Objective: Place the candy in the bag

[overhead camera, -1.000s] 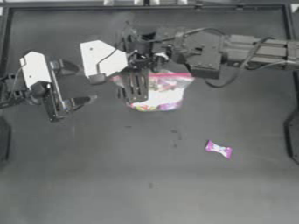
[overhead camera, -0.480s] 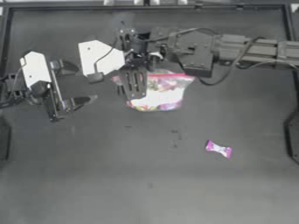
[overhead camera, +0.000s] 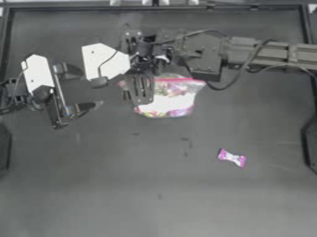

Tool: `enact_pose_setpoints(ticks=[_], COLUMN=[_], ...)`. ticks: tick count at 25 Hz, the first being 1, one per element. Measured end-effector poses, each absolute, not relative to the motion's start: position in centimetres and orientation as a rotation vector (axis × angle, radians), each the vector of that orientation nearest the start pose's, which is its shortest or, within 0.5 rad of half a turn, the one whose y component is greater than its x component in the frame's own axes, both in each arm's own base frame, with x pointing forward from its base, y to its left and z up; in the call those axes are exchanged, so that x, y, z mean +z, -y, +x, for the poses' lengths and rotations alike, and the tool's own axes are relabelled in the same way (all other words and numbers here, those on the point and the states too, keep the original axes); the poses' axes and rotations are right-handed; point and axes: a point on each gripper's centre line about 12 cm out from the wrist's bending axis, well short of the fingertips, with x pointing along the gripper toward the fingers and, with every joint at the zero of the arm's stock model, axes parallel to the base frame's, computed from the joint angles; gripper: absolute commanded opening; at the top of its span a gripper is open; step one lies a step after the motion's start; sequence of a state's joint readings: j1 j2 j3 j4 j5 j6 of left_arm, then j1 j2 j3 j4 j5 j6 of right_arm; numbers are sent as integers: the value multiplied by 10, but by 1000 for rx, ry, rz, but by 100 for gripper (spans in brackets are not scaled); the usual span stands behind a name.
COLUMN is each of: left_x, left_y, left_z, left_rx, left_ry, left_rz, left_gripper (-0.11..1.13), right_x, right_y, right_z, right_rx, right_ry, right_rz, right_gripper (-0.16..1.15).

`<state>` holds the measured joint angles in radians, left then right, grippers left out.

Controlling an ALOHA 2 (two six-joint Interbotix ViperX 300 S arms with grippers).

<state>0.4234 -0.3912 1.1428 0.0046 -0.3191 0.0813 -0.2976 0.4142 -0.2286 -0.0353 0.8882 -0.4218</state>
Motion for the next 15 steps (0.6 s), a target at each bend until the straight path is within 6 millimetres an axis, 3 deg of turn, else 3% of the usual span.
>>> enact_pose_setpoints(ticks=[7,15], left_x=[172,171], left_y=[-109,-108], left_z=[243,243], left_rx=[395,394], left_ry=[-446,-447], left_rz=[-11,-11], left_gripper=[101,101], right_x=[216,212], right_y=[158,157], right_z=[506,505], right_rx=[-44,-34], right_ry=[-1127,-1153], right_rz=[-246,-236], right_gripper=[97,75])
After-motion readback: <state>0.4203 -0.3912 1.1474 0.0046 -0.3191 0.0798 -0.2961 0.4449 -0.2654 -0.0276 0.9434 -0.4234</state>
